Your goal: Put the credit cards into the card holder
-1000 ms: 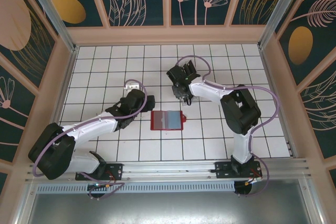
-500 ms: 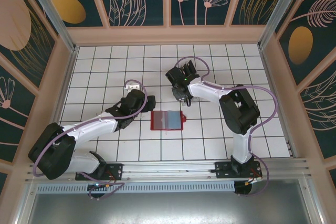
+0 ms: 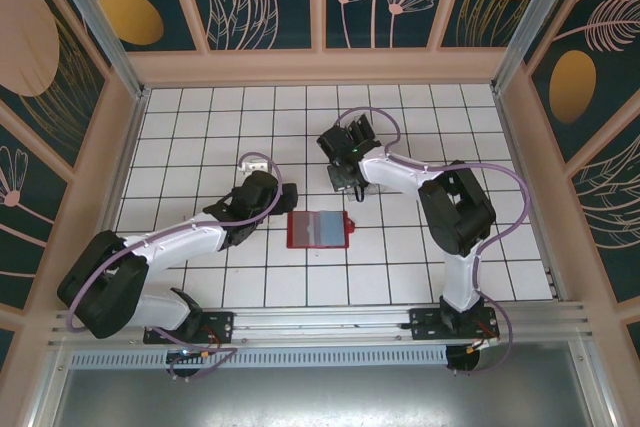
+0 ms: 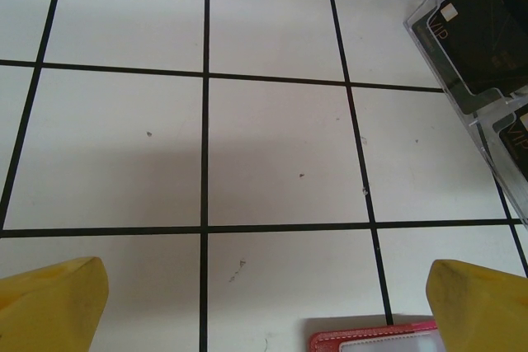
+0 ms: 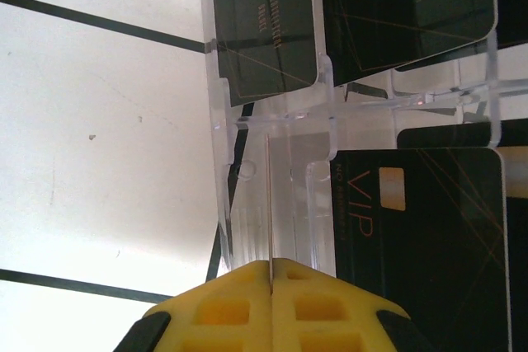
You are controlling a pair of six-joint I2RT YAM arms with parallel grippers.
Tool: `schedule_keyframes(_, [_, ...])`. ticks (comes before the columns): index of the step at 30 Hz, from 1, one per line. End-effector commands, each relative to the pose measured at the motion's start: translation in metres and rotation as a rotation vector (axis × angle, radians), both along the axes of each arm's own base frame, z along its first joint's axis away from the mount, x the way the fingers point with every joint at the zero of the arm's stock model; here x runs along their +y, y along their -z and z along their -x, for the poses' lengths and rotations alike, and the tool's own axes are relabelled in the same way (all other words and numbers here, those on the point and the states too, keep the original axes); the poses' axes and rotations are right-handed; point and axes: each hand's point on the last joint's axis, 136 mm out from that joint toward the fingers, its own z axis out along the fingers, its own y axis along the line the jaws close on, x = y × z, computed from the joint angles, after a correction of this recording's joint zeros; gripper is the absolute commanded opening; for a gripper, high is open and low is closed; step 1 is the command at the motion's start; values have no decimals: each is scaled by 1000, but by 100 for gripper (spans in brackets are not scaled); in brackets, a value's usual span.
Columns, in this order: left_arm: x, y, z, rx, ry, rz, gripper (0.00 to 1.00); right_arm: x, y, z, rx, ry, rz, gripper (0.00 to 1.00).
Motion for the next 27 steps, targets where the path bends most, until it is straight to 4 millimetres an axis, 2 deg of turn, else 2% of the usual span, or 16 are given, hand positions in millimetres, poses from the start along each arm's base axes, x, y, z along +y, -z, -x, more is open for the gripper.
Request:
schedule_keyframes(1, [0,5,-1,8,-4,15,99,1,-15,-5,-9,10,-58,3])
schedule_keyframes(3, [-1,5,-1,8,-2,16,98,2,-17,-5,-4,6,-74,0])
schedule_keyframes(10, [-2,5,-1,13,4,13,98,7,-34,-7,-21,-2,-123,0])
schedule_keyframes(19, [0,6,1,30,6,-4,99,28,-91,1,-83,-32,-283,0])
schedule_keyframes(22, [1,7,4,40,11,-7,98,37,-106,10,-100,-38,-353,0])
schedule_keyframes(27, [3,14,12,75,26,-15,98,59,-120,43,-116,-38,-553,0])
